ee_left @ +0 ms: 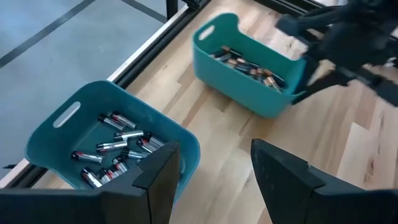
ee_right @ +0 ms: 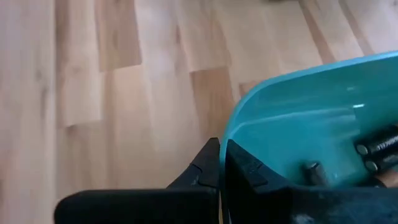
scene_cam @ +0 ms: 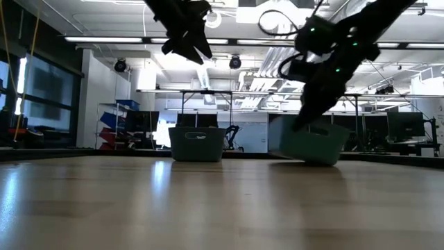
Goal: Sort batteries
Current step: Move the green bin to the top of the table
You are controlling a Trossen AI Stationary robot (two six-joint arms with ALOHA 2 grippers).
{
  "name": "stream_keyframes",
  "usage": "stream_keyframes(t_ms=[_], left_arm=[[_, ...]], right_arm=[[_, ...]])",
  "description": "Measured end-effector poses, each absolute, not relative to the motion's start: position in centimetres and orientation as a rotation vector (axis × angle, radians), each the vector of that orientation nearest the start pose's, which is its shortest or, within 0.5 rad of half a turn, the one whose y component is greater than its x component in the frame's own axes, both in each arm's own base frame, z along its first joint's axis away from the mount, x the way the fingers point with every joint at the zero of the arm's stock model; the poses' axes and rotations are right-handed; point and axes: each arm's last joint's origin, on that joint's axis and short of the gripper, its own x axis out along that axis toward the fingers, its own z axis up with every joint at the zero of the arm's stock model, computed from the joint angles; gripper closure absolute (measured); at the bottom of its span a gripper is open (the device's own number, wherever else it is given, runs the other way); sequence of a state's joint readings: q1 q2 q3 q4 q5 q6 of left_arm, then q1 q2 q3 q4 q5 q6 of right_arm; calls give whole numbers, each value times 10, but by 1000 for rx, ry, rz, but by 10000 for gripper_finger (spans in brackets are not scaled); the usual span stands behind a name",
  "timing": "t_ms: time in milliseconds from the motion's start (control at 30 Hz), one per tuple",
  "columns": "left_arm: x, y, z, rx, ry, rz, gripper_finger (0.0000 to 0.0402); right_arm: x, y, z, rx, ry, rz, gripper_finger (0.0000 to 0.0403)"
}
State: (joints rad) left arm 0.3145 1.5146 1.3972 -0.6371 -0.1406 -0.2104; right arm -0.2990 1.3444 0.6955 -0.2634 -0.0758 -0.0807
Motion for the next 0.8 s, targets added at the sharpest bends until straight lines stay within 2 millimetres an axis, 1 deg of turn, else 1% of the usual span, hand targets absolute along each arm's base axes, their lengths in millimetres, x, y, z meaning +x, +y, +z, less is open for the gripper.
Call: stream_keyframes(t_ms=[133, 300, 533, 667, 800], left_arm=[[310, 99, 331, -264, 718, 497, 213], [311, 93, 330, -269, 733, 485, 213], [312, 86, 330, -265, 744, 468, 213], [313, 83, 330, -262, 745, 460, 213], [313, 82, 330, -260, 745, 457, 213]], right_arm=[[263, -85, 181, 46, 937, -154, 402], [297, -104, 174, 17, 965, -147, 402], [342, -127, 172, 11, 971, -154, 402], [360, -134, 172, -38, 972, -129, 402], [371, -138, 172, -46, 980, -148, 403]])
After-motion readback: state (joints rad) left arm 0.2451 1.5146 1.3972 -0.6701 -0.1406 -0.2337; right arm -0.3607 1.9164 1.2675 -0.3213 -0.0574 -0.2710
